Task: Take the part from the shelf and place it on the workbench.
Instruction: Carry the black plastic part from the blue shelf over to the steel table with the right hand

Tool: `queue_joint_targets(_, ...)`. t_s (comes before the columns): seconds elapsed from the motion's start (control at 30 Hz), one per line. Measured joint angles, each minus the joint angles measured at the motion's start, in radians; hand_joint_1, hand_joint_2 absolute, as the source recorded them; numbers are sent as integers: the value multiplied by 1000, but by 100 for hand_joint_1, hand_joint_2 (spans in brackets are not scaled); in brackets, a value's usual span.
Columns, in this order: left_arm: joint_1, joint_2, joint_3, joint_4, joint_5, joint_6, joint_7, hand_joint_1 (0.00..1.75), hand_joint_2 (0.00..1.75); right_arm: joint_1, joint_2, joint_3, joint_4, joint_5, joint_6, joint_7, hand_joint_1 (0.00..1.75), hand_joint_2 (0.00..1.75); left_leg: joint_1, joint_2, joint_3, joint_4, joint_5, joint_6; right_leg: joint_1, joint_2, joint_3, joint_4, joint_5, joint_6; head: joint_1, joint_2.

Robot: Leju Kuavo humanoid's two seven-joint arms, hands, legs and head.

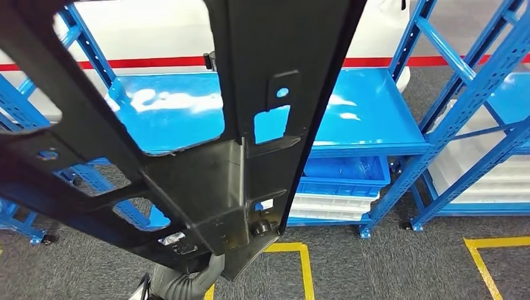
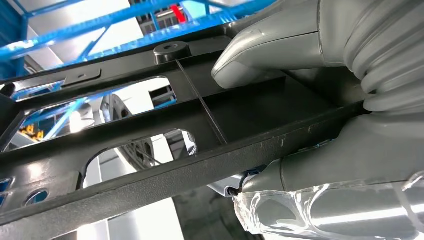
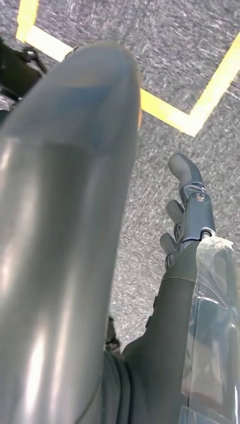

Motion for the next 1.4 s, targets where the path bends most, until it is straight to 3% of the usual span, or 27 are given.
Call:
queue_joint_targets(0.1, 1, 0, -2, 0, 1, 0, -2, 175, 175, 0, 0, 0, 0, 4, 0, -1, 0, 0, 7, -3, -71, 216, -137, -14, -1, 0, -34, 2, 25, -5, -1, 0)
queue_joint_targets(0.13, 1, 0, -2, 0, 2, 0, -3, 175, 175, 0, 0, 0, 0, 5, 0, -2, 0, 0, 7, -4, -77, 262, -152, -16, 0, 0, -45, 2, 33, -5, -2, 0)
queue_joint_targets(0.17, 1, 0, -3, 0, 2, 0, -3, 175, 175, 0, 0, 0, 0, 5, 0, -3, 0, 0, 8, -4, -67, 270, -146, -16, 0, 0, -57, 3, 41, -4, -2, 0)
queue_joint_targets(0.2, 1, 0, -3, 0, 2, 0, -4, 175, 175, 0, 0, 0, 0, 5, 0, -4, 0, 0, 8, -4, -40, 245, -126, -15, 0, 0, -66, 4, 48, -3, -2, 0)
queue_joint_targets(0.27, 1, 0, -4, 0, 3, 1, -4, 175, 175, 0, 1, 0, 0, 4, 0, -8, 0, 0, 6, -7, 71, 82, -72, -7, 1, 3, -82, 6, 61, 2, -2, 0)
queue_joint_targets(0.33, 0, 0, -4, 0, 3, 2, -4, 175, 175, 0, 2, 0, 0, 3, 0, -11, 0, 0, 2, -12, 161, -70, -48, 6, 4, 5, -93, 9, 75, 10, -1, 0)
queue_joint_targets(0.37, 0, 0, -4, 0, 3, 2, -4, 175, 175, 0, 2, 0, 0, 3, 0, -12, 0, 0, 0, -14, 173, -96, -50, 10, 4, 5, -97, 10, 80, 14, -1, 0)
queue_joint_targets(0.43, 0, 0, -4, 0, 3, 3, -4, 175, 175, 0, 2, 0, 0, 2, 0, -13, 0, 0, 0, -12, 165, -103, -42, 21, 3, 5, -104, 13, 88, 25, -1, 0)
queue_joint_targets(0.5, 0, 0, -4, 0, 3, 3, -4, 175, 175, 1, 2, 0, 0, 2, 0, -13, 0, 0, 4, -8, 149, -105, -26, 36, 1, 5, -124, 54, 50, 34, 0, 0)
queue_joint_targets(0.6, 0, 0, -5, 0, 3, 3, -4, 175, 175, 2, 1, 0, 0, 4, 0, -13, 0, 0, 4, -3, 120, -104, -3, 46, -3, 3, -191, 248, -86, 45, 4, 0)
queue_joint_targets(0.63, 0, 0, -5, 0, 3, 3, -4, 175, 175, 2, 1, 0, 0, 4, 0, -13, 0, 0, 3, -1, 109, -101, 4, 47, -4, 3, -207, 311, -111, 48, 4, 0)
queue_joint_targets(0.67, 0, 0, -5, 0, 3, 3, -4, 175, 175, 2, 1, 0, 0, 4, 0, -13, 0, 0, 2, 0, 97, -98, 11, 46, -5, 3, -207, 342, -114, 49, 4, 0)
queue_joint_targets(0.7, 1, 0, -5, 0, 4, 3, -4, 175, 175, 2, 1, 0, 0, 4, 0, -13, 0, 0, 1, 1, 86, -94, 18, 45, -5, 3, -188, 337, -99, 49, 4, 0)
queue_joint_targets(0.73, 1, 0, -5, 0, 4, 3, -4, 175, 175, 2, 1, 0, 0, 4, 0, -13, 0, 0, 1, 1, 77, -90, 23, 43, -6, 2, -149, 289, -72, 49, 4, 0)
queue_joint_targets(0.77, 1, 0, -5, 0, 4, 3, -4, 175, 175, 1, 1, 0, 0, 4, 0, -13, 0, 0, 1, 1, 69, -84, 27, 41, -6, 1, -93, 206, -44, 47, 4, 0)
queue_joint_targets(0.83, 1, 0, -6, 0, 4, 3, -4, 175, 175, -1, 1, 0, 0, 5, 0, -14, 0, 0, 0, 1, 56, -75, 35, 33, -3, -1, 1, 57, -26, 41, 4, 0)
queue_joint_targets(0.87, 0, 0, -6, 0, 4, 3, -5, 175, 175, -2, 1, 0, 0, 5, 0, -14, 0, 0, 0, 1, 51, -71, 40, 28, -1, -1, 24, 15, -26, 37, 4, 0)
queue_joint_targets(0.97, 0, 0, -7, 0, 4, 2, -7, 175, 175, 0, 0, 0, 0, 5, 0, -15, 0, 0, 0, 1, 40, -63, 52, 13, 3, -1, 12, 10, -18, 21, 4, 0)
queue_joint_targets(1.0, 0, 0, -7, 0, 5, 2, -7, 175, 175, -1, 0, 0, 0, 5, 0, -15, 0, 0, 1, -1, 33, -56, 45, 8, 2, -1, 6, 11, -12, 15, 4, 0)
queue_joint_targets(1.07, 1, 0, -7, 0, 6, 2, -7, 175, 175, -2, 0, 0, 0, 4, 0, -15, 0, 0, 4, -3, 2, 14, -20, -3, -1, -3, -14, 10, 6, 2, 3, 0)
queue_joint_targets(1.13, 1, 0, -7, 0, 6, 2, -7, 175, 175, -3, 0, 0, 0, 4, 0, -15, 0, 0, 7, -4, -48, 165, -122, -12, 0, -3, -40, 11, 26, -4, 2, 0)
queue_joint_targets(1.17, 1, 0, -7, 0, 6, 2, -7, 175, 175, -3, 0, 0, 0, 4, 0, -15, 0, 0, 7, -4, -66, 232, -153, -14, 1, -3, -53, 12, 35, -4, 1, 0)
queue_joint_targets(1.2, 2, 0, -7, 0, 6, 2, -7, 175, 175, -3, 0, 0, 0, 4, 0, -15, 0, 0, 7, -4, -71, 275, -165, -14, 2, -3, -68, 13, 45, -4, 1, 0)
queue_joint_targets(1.23, 2, 0, -7, 0, 6, 2, -7, 175, 175, -3, 0, 0, 0, 4, 0, -15, 0, 0, 7, -4, -56, 274, -154, -13, 3, -3, -80, 14, 54, -4, 1, 0)
queue_joint_targets(1.27, 2, 0, -7, 0, 6, 2, -7, 175, 175, -3, 0, 0, 0, 4, 0, -15, 0, 0, 7, -4, -23, 237, -129, -10, 3, -2, -92, 15, 62, -3, 1, 0)
queue_joint_targets(1.33, 1, 0, -7, 0, 6, 2, -8, 175, 175, -3, 0, 0, 0, 5, 0, -15, 0, 0, 6, -5, 88, 68, -77, -1, 4, 0, -111, 18, 78, 1, 1, 0)
queue_joint_targets(1.4, 0, 0, -8, 0, 6, 2, -10, 175, 175, -3, 0, 0, 0, 5, 0, -15, 0, 0, 0, -9, 170, -72, -61, 11, 4, 1, -122, 18, 93, 10, 2, 0)
